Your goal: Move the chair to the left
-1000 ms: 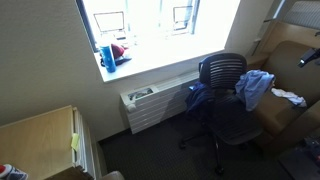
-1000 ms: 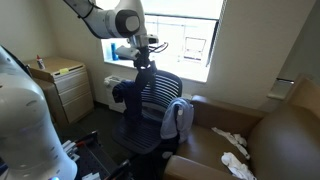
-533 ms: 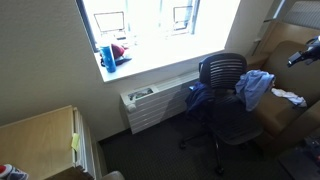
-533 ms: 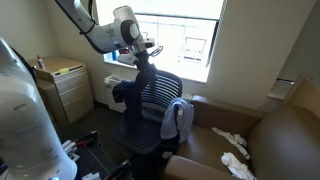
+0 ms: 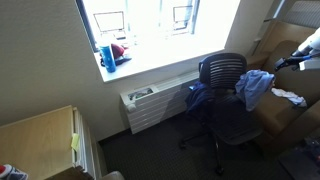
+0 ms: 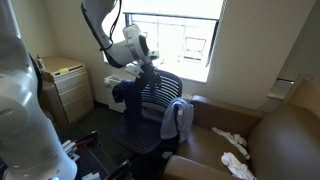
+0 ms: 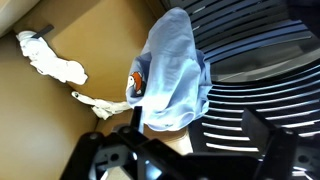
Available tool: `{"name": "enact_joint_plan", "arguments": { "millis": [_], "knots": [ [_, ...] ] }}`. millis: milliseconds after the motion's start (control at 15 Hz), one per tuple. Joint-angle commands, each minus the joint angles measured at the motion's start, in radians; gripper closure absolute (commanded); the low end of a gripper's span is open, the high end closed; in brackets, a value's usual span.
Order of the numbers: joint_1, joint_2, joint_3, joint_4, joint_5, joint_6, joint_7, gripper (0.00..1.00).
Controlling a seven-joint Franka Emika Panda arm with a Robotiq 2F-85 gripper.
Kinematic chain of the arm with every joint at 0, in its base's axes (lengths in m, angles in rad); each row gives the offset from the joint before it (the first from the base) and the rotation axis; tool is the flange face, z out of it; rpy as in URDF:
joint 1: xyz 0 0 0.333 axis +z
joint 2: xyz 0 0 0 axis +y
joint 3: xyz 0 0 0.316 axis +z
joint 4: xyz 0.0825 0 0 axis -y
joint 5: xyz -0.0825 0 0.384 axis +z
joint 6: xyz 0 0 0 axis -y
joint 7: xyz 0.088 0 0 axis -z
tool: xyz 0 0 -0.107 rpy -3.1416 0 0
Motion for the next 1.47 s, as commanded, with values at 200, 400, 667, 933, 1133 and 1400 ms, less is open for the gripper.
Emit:
{"name": "enact_joint_plan", "arguments": {
  "millis": [200,400,667,933,1133,1400],
  "knots": [
    [-0.020,0.184,-0.007,0.062,0.121,-0.044,-0.057,0.00],
    [-0.060,0.310,-0.002,0.096,0.263,-0.039,-0.101,0.00],
    [-0.042,0.434,-0.022,0.180,0.622,-0.096,-0.247,0.00],
    [0.156,0.395,-0.216,0.139,0.727,-0.043,-0.352,0.00],
    [0.414,0.369,-0.444,0.101,0.589,0.150,-0.265,0.00],
    [0.740,0.499,-0.749,0.147,0.503,0.358,-0.232,0.00]
  ]
}}
